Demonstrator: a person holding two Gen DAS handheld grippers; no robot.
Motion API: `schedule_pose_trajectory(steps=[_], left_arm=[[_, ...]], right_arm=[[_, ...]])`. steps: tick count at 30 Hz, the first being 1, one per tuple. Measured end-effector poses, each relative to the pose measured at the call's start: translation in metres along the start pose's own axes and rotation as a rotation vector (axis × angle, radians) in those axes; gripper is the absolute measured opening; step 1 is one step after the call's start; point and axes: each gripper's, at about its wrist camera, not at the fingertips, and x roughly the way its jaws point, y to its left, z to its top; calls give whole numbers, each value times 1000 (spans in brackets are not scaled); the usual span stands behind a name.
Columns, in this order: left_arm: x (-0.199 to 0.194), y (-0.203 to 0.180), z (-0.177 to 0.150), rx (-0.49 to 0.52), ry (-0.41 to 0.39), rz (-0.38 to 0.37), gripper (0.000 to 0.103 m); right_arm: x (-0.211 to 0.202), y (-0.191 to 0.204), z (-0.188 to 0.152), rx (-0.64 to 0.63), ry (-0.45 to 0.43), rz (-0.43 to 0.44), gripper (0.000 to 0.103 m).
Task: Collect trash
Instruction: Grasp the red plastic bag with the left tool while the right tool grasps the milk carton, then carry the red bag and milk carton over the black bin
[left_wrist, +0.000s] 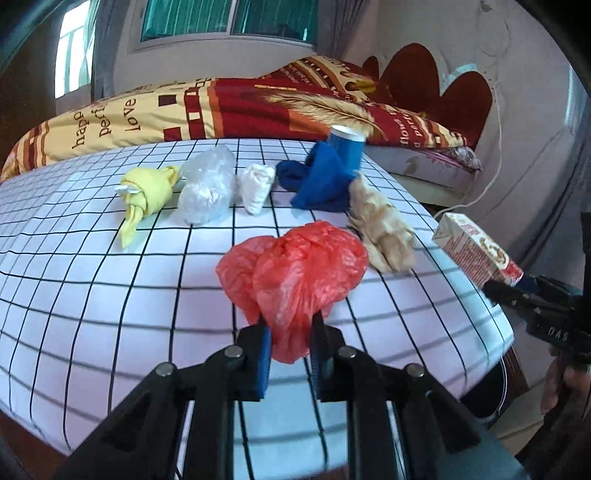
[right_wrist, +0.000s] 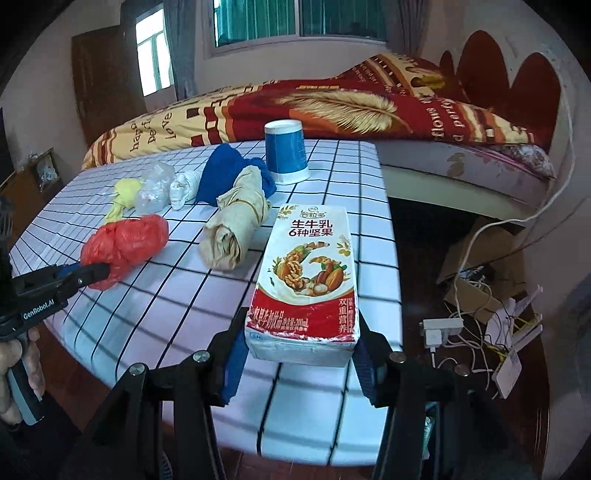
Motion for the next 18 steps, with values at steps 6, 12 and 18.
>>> schedule_pose_trajectory(steps=[6, 12, 18], left_arm=[[-21, -22, -16, 28, -29, -14, 18], [-25, -47, -32, 62, -17, -32, 18], [-26, -79, -40, 97, -17, -61, 18]], right_arm=[[-40, -19, -27, 33, -35, -36, 53], [-64, -42, -55, 78, -35, -76, 53], [-83, -63, -82, 118, -32, -119, 53]])
